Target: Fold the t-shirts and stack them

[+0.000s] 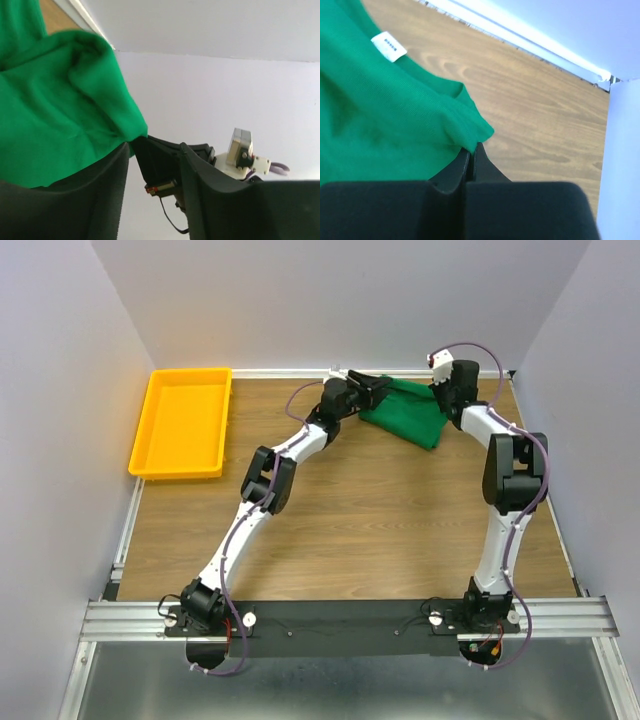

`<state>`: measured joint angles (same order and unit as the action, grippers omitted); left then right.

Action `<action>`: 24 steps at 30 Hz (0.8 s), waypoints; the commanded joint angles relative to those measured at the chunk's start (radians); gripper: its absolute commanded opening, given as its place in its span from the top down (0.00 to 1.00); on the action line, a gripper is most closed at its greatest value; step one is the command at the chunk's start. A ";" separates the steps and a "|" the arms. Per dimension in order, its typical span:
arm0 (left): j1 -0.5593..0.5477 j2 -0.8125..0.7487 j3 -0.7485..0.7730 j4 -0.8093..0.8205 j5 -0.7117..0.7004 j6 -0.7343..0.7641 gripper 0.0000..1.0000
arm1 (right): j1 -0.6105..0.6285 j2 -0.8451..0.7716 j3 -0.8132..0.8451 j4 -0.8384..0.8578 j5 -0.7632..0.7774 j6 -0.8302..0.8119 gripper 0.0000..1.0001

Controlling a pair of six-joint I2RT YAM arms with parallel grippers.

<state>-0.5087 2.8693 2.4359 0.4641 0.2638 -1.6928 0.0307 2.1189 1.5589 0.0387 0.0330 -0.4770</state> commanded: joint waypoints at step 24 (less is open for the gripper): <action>0.193 -1.188 -1.247 -0.013 0.078 1.010 0.16 | -0.153 -0.063 0.009 -0.355 -0.504 0.586 0.10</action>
<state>-0.3355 1.6508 1.3132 0.5323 0.2604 -0.8040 -0.1429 2.0972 1.6516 -0.1764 -0.2882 -0.0757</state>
